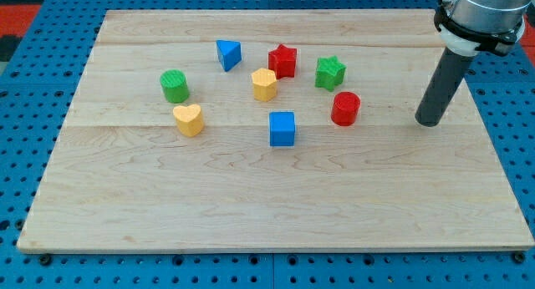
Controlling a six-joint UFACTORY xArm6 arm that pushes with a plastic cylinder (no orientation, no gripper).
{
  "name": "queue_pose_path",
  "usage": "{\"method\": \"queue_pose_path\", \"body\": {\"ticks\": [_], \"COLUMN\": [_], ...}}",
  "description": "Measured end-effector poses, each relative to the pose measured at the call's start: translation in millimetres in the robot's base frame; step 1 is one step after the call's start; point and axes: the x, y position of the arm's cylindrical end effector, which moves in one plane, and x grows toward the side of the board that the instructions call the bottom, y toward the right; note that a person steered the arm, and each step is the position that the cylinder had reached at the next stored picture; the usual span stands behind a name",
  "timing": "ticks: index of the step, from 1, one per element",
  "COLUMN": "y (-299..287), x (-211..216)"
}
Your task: Slightly push the green star towards the left of the board
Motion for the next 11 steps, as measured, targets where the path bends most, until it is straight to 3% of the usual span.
{"method": "queue_pose_path", "body": {"ticks": [5, 6, 7, 9, 10, 11], "y": [1, 4, -16, -116, -128, -164], "x": [-14, -33, -96, -95, -124, -92]}}
